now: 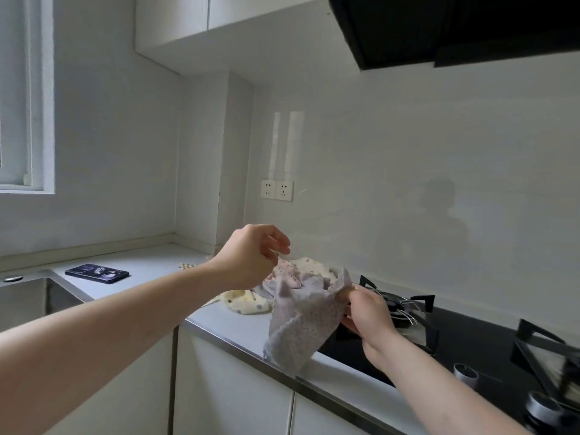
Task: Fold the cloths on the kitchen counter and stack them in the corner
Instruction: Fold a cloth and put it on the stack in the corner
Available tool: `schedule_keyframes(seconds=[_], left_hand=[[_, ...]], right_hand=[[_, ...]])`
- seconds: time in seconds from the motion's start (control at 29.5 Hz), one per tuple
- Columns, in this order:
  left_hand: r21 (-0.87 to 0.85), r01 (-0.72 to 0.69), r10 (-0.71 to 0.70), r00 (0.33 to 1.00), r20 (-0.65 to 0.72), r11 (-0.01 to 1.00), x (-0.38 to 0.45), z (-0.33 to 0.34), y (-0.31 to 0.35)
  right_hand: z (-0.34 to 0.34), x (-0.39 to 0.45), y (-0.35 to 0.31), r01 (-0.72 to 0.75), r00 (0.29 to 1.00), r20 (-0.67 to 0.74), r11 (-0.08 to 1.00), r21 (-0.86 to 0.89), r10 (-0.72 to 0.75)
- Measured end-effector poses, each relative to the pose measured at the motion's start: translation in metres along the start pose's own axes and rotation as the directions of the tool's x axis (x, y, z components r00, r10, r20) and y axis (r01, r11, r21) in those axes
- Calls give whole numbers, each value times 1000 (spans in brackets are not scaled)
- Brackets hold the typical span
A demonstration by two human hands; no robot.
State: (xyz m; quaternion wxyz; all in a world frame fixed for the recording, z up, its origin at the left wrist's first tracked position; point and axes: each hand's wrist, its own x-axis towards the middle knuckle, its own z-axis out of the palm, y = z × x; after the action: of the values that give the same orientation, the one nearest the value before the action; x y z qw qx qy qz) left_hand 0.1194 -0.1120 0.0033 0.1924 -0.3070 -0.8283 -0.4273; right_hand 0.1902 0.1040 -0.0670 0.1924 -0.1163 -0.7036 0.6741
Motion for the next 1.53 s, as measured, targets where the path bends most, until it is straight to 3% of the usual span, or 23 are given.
schedule_keyframes(seconds=[0.14,0.24,0.31,0.51,0.75,0.92,1.02,1.15,1.29,1.53], left_hand=[[11,74,-75,987,139,997,-8,4,0],[74,91,-111,930,350,993,-18,16,6],[72,97,-118,906,407,993,-25,26,11],[130,218,-253,870,423,967,-29,46,16],[-11,340,-299,840,453,940,-20,56,11],[-155,363,-312,908,279,919,-7,56,8],[-73,252,-232,950,209,965,1,52,12],[-47,209,-191,947,257,977,10,47,21],[17,137,-137,963,231,990,17,43,29],[67,97,-111,959,261,993,20,41,37]], right_hand=[[-4,-1,-5,-49,998,31,998,43,48],[-3,-6,-11,-38,998,49,999,-13,39],[-1,-8,-14,-26,1000,6,999,-47,27],[0,-4,-20,-7,998,-60,1000,1,7],[-6,-5,-24,18,998,61,999,27,-20],[-16,-7,-24,-88,992,97,989,118,77],[-16,-8,-22,-121,988,118,980,158,103],[-6,-19,-24,-9,979,203,997,-79,25],[-5,-28,-21,172,954,294,921,-350,-67],[0,-34,-16,212,952,281,930,-301,-126]])
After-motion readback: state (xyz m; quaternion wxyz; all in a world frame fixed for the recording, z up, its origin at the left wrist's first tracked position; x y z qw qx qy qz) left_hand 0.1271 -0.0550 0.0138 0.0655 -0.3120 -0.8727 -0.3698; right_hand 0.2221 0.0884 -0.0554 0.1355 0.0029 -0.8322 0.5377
